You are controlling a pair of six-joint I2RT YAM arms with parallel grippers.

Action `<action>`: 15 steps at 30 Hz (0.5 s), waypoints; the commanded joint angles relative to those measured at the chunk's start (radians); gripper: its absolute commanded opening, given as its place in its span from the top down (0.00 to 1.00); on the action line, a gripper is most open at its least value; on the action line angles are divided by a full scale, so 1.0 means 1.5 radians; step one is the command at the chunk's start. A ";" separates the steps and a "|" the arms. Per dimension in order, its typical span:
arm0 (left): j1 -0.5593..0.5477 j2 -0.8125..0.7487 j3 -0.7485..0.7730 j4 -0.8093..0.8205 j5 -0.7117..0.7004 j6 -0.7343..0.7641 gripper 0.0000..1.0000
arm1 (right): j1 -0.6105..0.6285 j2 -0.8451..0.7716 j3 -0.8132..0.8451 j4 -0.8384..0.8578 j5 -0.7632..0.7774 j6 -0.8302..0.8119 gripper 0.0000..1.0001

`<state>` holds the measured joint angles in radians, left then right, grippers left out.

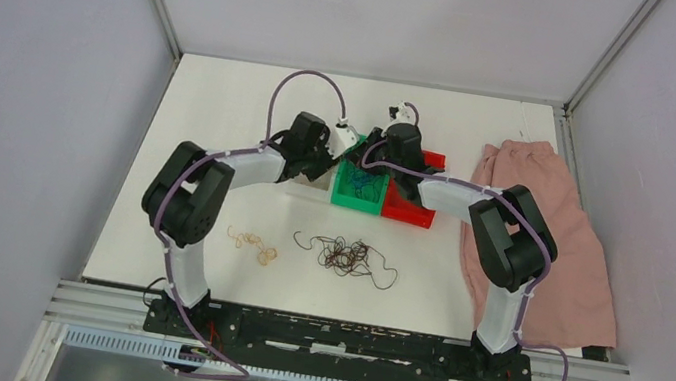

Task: Untangle the cables

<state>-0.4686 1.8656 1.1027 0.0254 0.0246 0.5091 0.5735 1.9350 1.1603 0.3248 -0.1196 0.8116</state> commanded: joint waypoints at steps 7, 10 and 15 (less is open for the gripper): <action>0.047 -0.135 0.079 -0.167 0.148 0.000 0.12 | -0.007 -0.030 0.008 -0.009 0.015 -0.011 0.89; 0.067 -0.172 0.115 -0.240 0.217 0.001 0.10 | -0.009 -0.037 0.005 -0.019 0.020 -0.018 0.89; 0.123 -0.201 0.196 -0.357 0.378 -0.025 0.04 | -0.011 -0.040 0.011 -0.025 0.015 -0.019 0.89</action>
<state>-0.3386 1.6264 1.2907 -0.3511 0.3565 0.5220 0.5652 1.9263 1.1603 0.3031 -0.1112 0.8024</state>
